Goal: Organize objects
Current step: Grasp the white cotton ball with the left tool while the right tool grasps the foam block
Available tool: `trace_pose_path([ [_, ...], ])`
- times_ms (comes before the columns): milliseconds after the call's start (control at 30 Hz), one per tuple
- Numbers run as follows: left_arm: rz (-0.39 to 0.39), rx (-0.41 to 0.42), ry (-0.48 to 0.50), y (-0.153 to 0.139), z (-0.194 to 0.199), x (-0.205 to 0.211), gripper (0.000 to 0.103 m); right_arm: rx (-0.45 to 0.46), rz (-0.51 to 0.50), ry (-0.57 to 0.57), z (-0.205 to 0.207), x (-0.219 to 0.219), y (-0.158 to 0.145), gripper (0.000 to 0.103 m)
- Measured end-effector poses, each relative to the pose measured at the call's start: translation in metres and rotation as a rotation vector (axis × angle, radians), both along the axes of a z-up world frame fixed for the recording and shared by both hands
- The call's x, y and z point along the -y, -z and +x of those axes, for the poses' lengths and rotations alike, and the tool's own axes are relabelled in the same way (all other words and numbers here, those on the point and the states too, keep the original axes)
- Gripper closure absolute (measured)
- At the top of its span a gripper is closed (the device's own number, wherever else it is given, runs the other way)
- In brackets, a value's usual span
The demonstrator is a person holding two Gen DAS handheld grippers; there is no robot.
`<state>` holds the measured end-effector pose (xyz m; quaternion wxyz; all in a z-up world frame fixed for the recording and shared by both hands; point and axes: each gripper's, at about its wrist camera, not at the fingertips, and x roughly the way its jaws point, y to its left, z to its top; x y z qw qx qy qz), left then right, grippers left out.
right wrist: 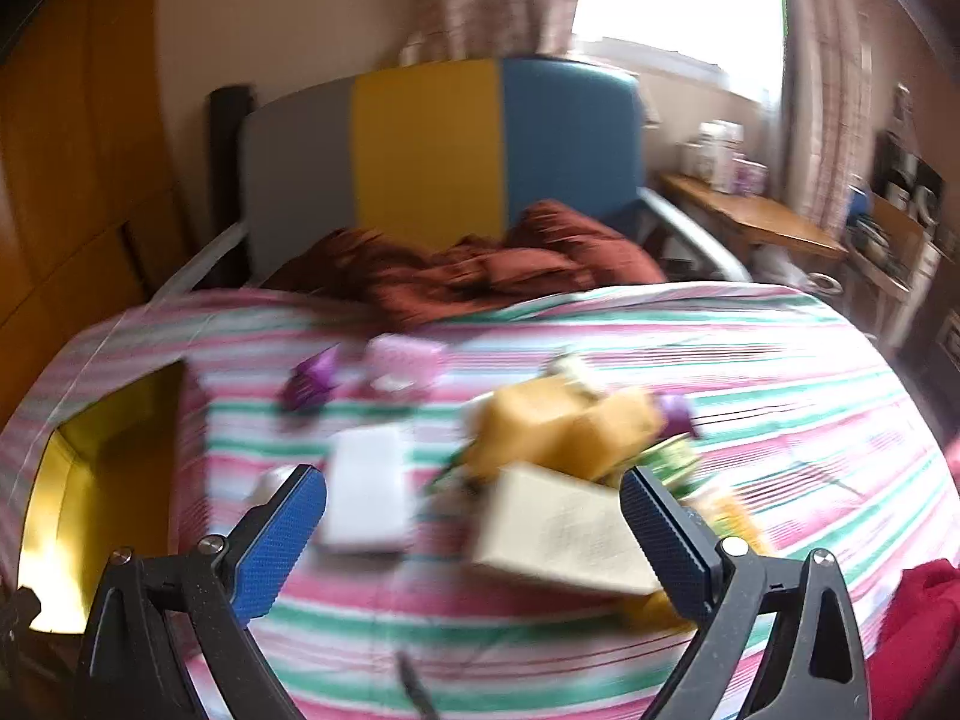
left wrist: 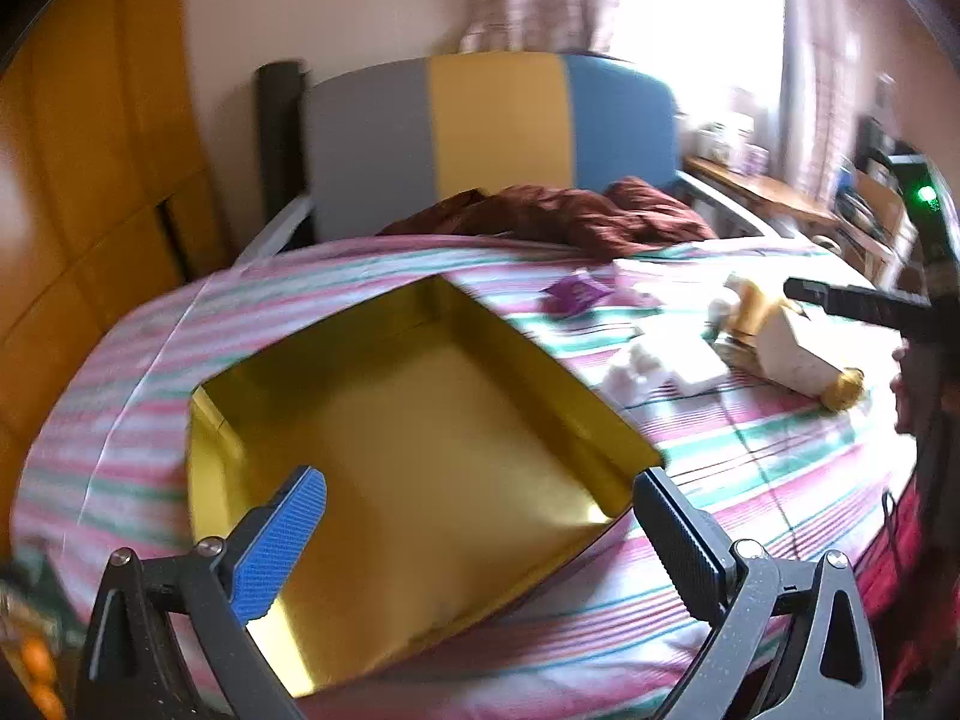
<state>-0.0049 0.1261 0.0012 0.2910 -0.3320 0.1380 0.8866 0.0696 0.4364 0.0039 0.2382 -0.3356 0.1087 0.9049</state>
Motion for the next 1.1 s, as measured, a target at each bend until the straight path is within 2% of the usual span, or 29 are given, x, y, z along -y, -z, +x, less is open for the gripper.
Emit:
trace_pose_path([
  [167, -0.015, 0.012, 0.110, -0.001, -0.010, -0.033, 0.000, -0.017, -0.013, 0.061, 0.007, -0.043, 0.000, 0.002],
  [300, -0.085, 0.052, 0.185, 0.004, -0.020, -0.064, 0.000, -0.054, -0.094, 0.056, 0.010, -0.066, 0.010, 0.002],
  [433, -0.139, 0.016, 0.242, 0.007, -0.023, -0.092, 0.000, -0.063, -0.184, 0.058, 0.008, -0.074, 0.018, 0.002],
  [567, -0.207, 0.020, 0.315, 0.019, -0.033, -0.127, 0.000, -0.081, -0.190, 0.042, 0.011, -0.072, 0.016, 0.002],
  [700, -0.267, 0.062, 0.372, 0.036, -0.046, -0.158, 0.001, -0.083, -0.175, 0.017, 0.008, -0.067, 0.015, 0.002],
  [1000, -0.363, 0.147, 0.422, 0.071, -0.072, -0.198, 0.029, -0.068, -0.176, -0.025, 0.002, -0.063, 0.017, 0.002],
  [1100, -0.374, 0.169, 0.428, 0.078, -0.077, -0.207, 0.031, -0.061, -0.175, -0.031, 0.001, -0.062, 0.018, 0.002],
])
